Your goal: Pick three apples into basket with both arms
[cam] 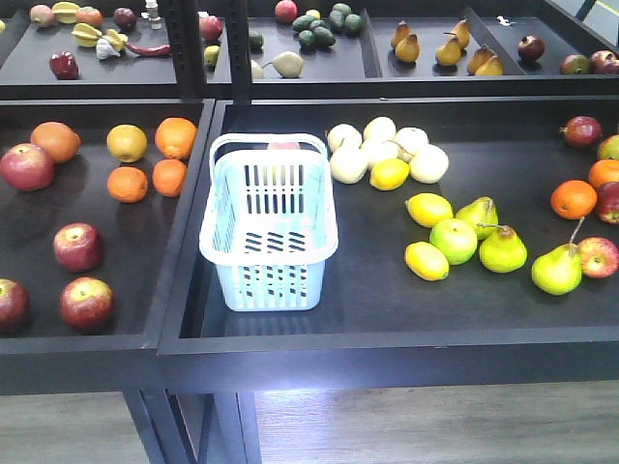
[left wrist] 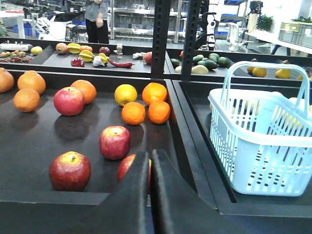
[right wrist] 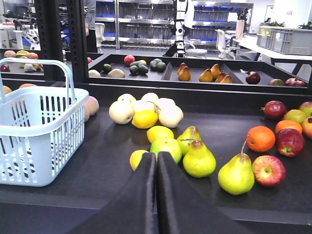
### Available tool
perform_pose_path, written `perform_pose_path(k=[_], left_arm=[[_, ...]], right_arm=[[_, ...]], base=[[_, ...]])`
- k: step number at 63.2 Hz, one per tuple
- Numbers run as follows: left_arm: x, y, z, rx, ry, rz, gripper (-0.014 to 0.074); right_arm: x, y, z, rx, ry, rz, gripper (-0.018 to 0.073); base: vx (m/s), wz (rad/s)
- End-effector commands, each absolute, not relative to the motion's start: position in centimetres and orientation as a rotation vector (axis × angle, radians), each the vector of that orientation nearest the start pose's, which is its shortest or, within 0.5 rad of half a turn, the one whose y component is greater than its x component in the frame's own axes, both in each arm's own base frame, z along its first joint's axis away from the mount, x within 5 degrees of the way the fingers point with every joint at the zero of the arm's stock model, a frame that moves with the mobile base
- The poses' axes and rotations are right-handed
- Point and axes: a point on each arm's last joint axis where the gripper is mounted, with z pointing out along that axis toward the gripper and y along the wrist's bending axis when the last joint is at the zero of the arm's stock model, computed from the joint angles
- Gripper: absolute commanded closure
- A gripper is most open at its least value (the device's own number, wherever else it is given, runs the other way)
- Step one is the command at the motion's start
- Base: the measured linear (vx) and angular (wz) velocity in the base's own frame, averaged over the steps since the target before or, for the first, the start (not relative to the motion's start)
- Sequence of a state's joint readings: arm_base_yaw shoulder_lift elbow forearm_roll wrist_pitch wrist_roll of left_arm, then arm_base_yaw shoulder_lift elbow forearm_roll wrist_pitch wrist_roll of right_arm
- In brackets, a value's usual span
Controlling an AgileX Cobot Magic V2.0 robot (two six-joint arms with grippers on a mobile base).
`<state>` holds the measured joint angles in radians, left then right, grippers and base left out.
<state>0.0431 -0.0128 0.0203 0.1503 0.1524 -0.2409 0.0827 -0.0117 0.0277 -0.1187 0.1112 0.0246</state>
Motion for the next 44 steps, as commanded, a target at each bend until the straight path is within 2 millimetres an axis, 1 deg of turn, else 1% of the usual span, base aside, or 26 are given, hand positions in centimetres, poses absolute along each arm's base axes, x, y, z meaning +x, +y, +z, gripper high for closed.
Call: perform_pose_path(k=[1,29,44], left_arm=[[5.43,0.30,20.72,-0.119,1.528,-0.048,0.0602],[5.43,0.30,20.72,-0.119,1.528,-0.048,0.0602],[5.43,0.30,20.72,-0.119,1.528,-0.048,0.0602]], right_arm=[[5.62,0.39,19.69,-0.141,1.534,-0.029,0.0568],[5.62,0.39,19.69,-0.141,1.534,-0.029,0.0568],[5.62,0.39,19.69,-0.141,1.534,-0.029,0.0568]], base=[[0.02,-0.08],[0.01,-0.06],[0.01,0.02]])
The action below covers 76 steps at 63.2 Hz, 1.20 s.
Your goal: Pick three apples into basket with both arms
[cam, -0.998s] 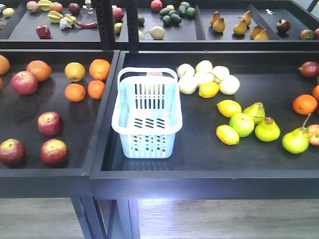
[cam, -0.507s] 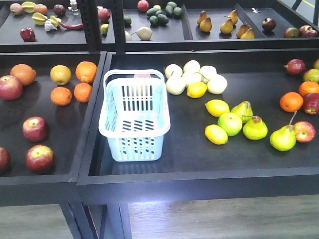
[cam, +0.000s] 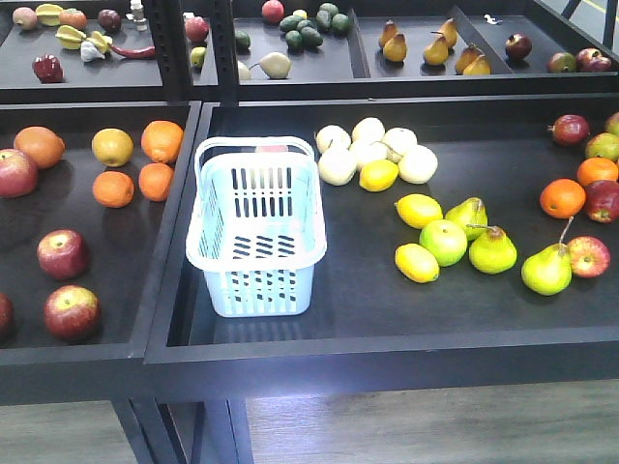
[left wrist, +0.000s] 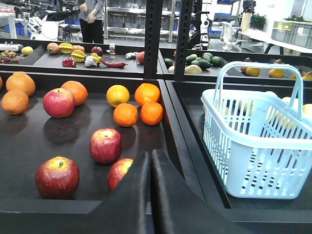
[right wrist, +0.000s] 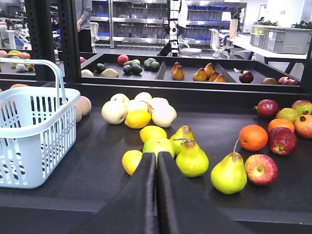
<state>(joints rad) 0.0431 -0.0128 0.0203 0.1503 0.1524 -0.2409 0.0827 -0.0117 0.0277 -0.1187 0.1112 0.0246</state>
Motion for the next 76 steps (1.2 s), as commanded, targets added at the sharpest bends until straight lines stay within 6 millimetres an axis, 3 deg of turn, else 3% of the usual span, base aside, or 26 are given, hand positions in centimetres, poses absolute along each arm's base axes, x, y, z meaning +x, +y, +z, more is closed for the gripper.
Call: perform_pose_path(k=[1,76], left_arm=[[5.43,0.30,20.72,-0.119,1.528,-0.048,0.0602],[5.43,0.30,20.72,-0.119,1.528,-0.048,0.0602]], right_arm=[[5.62,0.39,19.69,-0.141,1.534,-0.029,0.0568],[5.62,0.39,19.69,-0.141,1.534,-0.029,0.0568]], base=[[0.01,0.03],[0.05,0.05]])
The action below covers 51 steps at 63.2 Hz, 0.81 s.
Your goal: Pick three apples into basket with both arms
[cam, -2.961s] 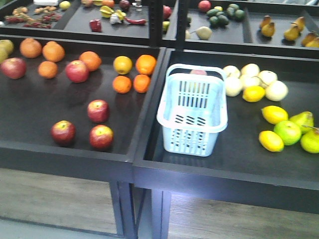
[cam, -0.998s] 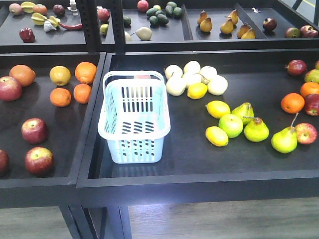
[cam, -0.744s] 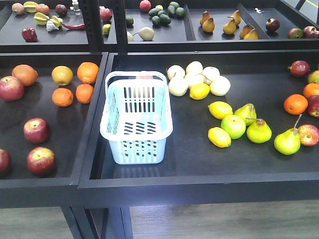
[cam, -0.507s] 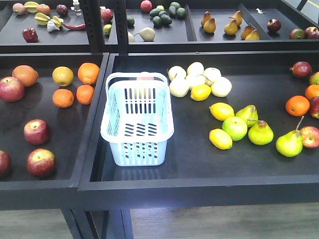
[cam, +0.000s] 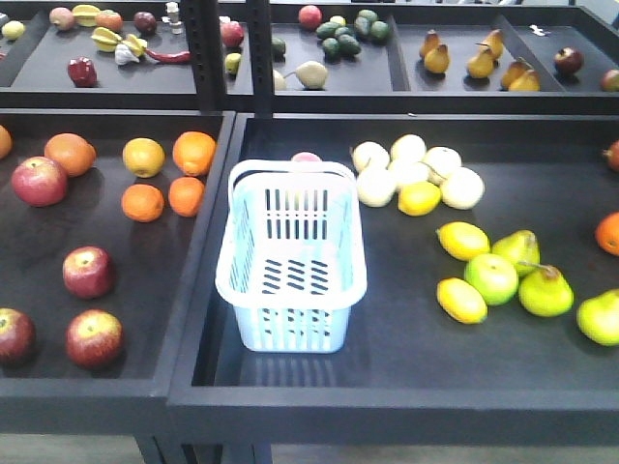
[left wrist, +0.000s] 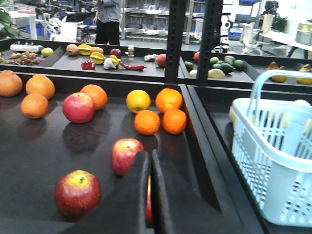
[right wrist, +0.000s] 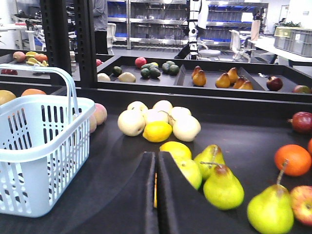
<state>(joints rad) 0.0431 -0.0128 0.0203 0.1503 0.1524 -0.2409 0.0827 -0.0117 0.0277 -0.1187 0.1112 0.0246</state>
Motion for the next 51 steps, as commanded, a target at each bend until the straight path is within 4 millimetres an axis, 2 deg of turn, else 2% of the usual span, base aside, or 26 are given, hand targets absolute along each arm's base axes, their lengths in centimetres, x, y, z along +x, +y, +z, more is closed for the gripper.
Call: perform_pose_path(k=[1,51], left_arm=[[5.43,0.29,20.72,-0.119,1.528,-0.049,0.0602],[5.44,0.19,20.72,-0.104,1.529,-0.064,0.0602]], right_arm=[[5.62,0.39,19.69,-0.141,1.534,-0.029,0.0568],[5.62,0.39,19.69,-0.141,1.534,-0.029,0.0568]], base=[[0.15,0.14],[0.13,0.09]])
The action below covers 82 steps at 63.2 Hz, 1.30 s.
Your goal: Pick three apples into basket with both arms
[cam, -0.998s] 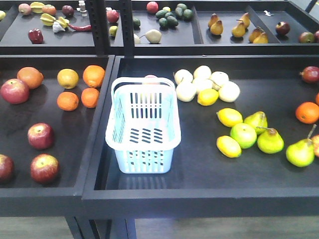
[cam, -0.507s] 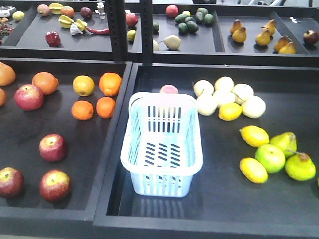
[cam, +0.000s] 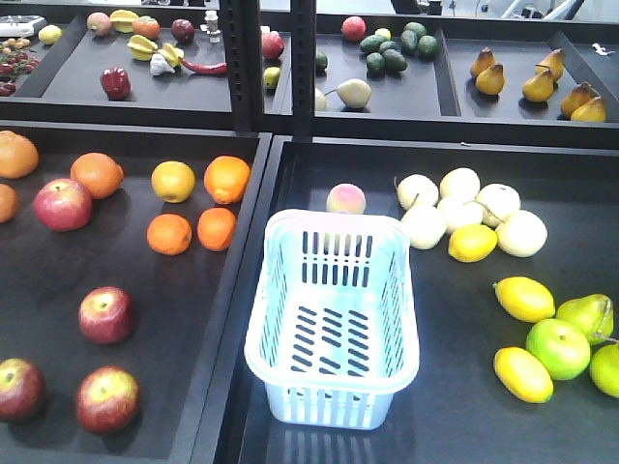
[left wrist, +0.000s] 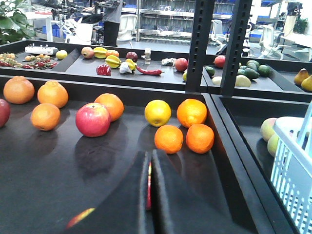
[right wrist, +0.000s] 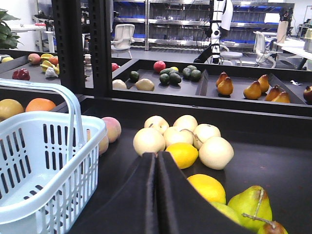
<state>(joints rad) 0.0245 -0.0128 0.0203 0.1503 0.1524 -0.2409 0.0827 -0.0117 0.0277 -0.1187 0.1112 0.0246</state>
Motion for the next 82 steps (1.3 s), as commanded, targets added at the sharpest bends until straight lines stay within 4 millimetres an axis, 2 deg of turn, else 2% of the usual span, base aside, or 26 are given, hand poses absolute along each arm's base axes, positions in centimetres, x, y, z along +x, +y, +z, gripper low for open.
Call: perform_pose_path(k=[1,82], left_arm=[[5.44,0.19,20.72,-0.104,1.529,-0.064,0.0602],[5.44,0.19,20.72,-0.104,1.529,-0.064,0.0602]], right_arm=[[5.62,0.39,19.69,-0.141,1.534,-0.029,0.0568],[5.62,0.39,19.69,-0.141,1.534,-0.029,0.0568]], base=[[0.09,-0.05],[0.04,-0.07]])
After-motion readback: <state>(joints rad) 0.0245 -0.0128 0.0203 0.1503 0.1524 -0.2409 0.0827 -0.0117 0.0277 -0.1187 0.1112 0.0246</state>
